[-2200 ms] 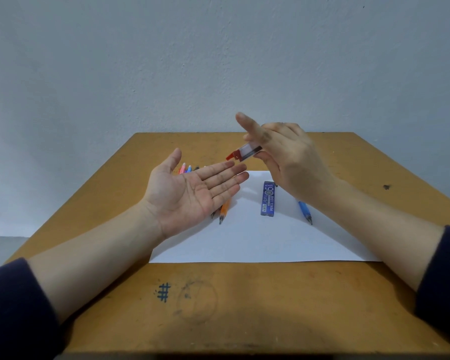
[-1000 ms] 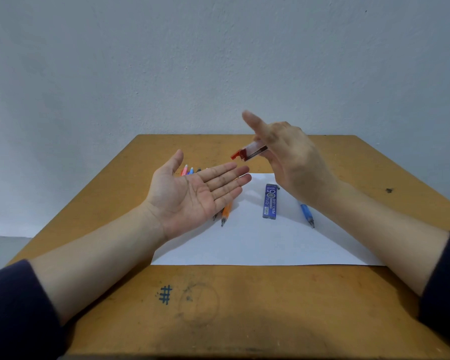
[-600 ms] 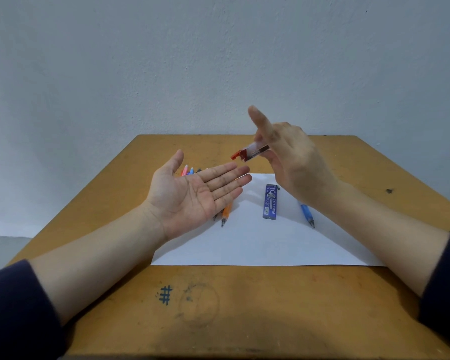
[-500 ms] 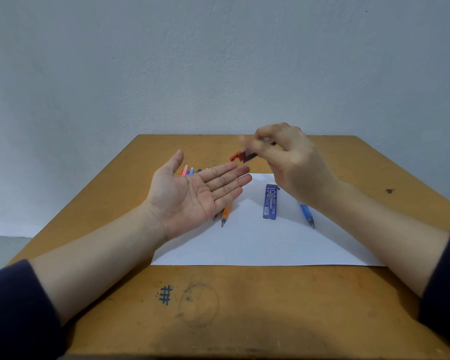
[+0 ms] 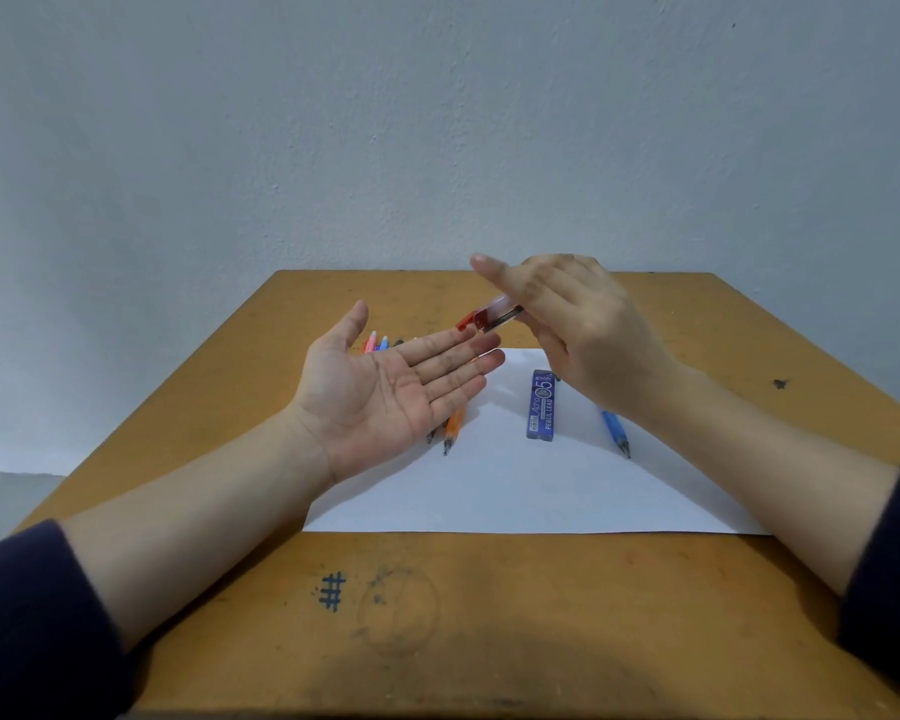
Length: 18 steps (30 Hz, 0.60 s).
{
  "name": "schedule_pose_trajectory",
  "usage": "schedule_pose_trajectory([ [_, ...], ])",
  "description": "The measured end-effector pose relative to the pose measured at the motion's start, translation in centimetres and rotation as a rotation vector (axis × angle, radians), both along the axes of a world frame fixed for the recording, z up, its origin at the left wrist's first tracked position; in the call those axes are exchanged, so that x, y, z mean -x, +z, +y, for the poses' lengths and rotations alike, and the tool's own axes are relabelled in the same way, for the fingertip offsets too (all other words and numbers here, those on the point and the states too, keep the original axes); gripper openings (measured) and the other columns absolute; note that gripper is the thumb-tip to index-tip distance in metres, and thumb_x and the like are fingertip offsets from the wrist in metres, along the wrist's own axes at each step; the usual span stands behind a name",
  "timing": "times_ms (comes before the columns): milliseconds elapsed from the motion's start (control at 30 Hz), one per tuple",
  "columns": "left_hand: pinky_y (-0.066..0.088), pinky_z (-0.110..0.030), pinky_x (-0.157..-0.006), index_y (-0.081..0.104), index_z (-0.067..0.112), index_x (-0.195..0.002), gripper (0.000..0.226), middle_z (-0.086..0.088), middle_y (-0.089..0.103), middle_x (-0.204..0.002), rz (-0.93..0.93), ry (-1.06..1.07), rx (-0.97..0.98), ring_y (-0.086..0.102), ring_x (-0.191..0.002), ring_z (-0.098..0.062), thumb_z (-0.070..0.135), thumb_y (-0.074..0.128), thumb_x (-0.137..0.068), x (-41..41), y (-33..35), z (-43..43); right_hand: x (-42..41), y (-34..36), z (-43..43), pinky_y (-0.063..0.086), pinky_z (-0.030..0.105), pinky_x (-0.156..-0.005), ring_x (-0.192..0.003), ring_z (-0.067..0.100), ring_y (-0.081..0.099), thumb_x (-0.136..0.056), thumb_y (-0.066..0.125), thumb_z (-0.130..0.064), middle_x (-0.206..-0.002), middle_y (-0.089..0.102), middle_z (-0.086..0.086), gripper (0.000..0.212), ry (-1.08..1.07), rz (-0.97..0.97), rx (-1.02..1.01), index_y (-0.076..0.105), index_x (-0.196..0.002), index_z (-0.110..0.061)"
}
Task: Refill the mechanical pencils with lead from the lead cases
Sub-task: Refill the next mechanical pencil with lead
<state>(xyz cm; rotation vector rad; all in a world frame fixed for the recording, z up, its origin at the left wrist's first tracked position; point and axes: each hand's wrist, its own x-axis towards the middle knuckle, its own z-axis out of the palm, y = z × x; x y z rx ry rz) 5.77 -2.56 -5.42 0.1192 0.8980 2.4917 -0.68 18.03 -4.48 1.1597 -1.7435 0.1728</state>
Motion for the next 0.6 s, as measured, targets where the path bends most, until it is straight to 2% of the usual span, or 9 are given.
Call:
schedule_pose_trajectory([
  [67,0.033,-0.043,-0.112,0.046,-0.010,-0.131,0.087,-0.028,0.054,-0.131,-0.002,0.006,0.000,0.052,-0.124,-0.039,0.064,0.021,-0.093,-0.01,0.03,0.00,-0.24,0.17,-0.20,0.049,0.043,-0.073,-0.089,0.026,0.063,-0.088,0.055,0.010,-0.093,0.066,0.006,0.055,0.012,-0.029,0.019,0.037,-0.138,-0.006],
  [100,0.033,-0.043,-0.111,0.047,-0.010,-0.131,0.087,-0.028,0.054,-0.131,-0.002,0.006,0.002,0.052,-0.124,-0.039,0.064,0.021,-0.093,0.02,0.03,0.01,-0.24,0.17,-0.21,0.049,0.044,-0.073,-0.090,0.027,0.063,-0.090,0.054,0.009,-0.093,0.067,0.007,0.053,0.007,-0.034,0.023,0.037,-0.138,-0.006],
  [233,0.032,-0.042,-0.112,0.046,-0.010,-0.132,0.087,-0.027,0.053,-0.132,-0.003,0.001,0.003,0.051,-0.125,-0.039,0.064,0.021,-0.093,0.08,-0.01,0.02,0.23,0.03,0.26,0.050,0.045,-0.071,-0.091,0.030,0.064,-0.087,0.055,0.012,-0.100,0.068,0.010,0.037,-0.020,0.022,-0.022,0.065,-0.117,-0.006],
  [267,0.032,-0.042,-0.112,0.046,-0.010,-0.132,0.087,-0.028,0.053,-0.132,-0.003,0.002,0.005,0.051,-0.125,-0.039,0.064,0.021,-0.093,0.05,-0.01,0.04,0.20,0.00,0.26,0.049,0.045,-0.071,-0.091,0.029,0.064,-0.088,0.054,0.011,-0.100,0.068,0.010,0.037,-0.016,0.018,-0.025,0.064,-0.119,-0.006],
  [367,0.033,-0.043,-0.111,0.046,-0.010,-0.132,0.087,-0.028,0.054,-0.131,-0.007,0.009,0.008,0.053,-0.123,-0.040,0.064,0.021,-0.093,-0.03,-0.01,0.09,-0.03,0.20,0.03,0.049,0.044,-0.075,-0.091,0.028,0.063,-0.093,0.052,0.005,-0.096,0.068,0.005,0.048,-0.002,-0.040,0.012,0.039,-0.137,-0.008],
  [400,0.033,-0.043,-0.112,0.046,-0.010,-0.132,0.087,-0.028,0.054,-0.131,-0.007,0.010,0.007,0.053,-0.123,-0.040,0.064,0.022,-0.093,-0.04,-0.01,0.08,-0.01,0.23,0.03,0.049,0.044,-0.075,-0.091,0.028,0.063,-0.092,0.051,0.005,-0.096,0.068,0.005,0.049,-0.003,-0.042,0.018,0.039,-0.137,-0.009],
  [500,0.034,-0.043,-0.112,0.046,-0.010,-0.132,0.087,-0.027,0.054,-0.132,-0.004,0.002,0.011,0.052,-0.124,-0.039,0.064,0.021,-0.093,-0.02,-0.02,0.06,0.12,0.12,0.28,0.049,0.045,-0.072,-0.091,0.029,0.064,-0.086,0.055,0.012,-0.100,0.068,0.009,0.040,-0.032,0.027,-0.010,0.064,-0.119,-0.008],
  [533,0.035,-0.043,-0.112,0.046,-0.010,-0.132,0.087,-0.027,0.054,-0.132,-0.004,0.003,0.014,0.053,-0.124,-0.039,0.064,0.021,-0.093,-0.03,-0.01,0.07,0.14,0.14,0.33,0.049,0.045,-0.072,-0.091,0.028,0.064,-0.086,0.056,0.012,-0.101,0.068,0.009,0.038,-0.029,0.036,-0.014,0.066,-0.117,-0.007],
  [600,0.035,-0.043,-0.112,0.046,-0.010,-0.131,0.087,-0.028,0.054,-0.131,-0.009,0.010,0.014,0.053,-0.123,-0.039,0.064,0.021,-0.093,-0.05,0.00,0.09,-0.10,0.22,0.16,0.049,0.045,-0.072,-0.091,0.028,0.064,-0.089,0.055,0.009,-0.099,0.069,0.006,0.042,-0.002,0.012,-0.001,0.056,-0.128,-0.005],
])
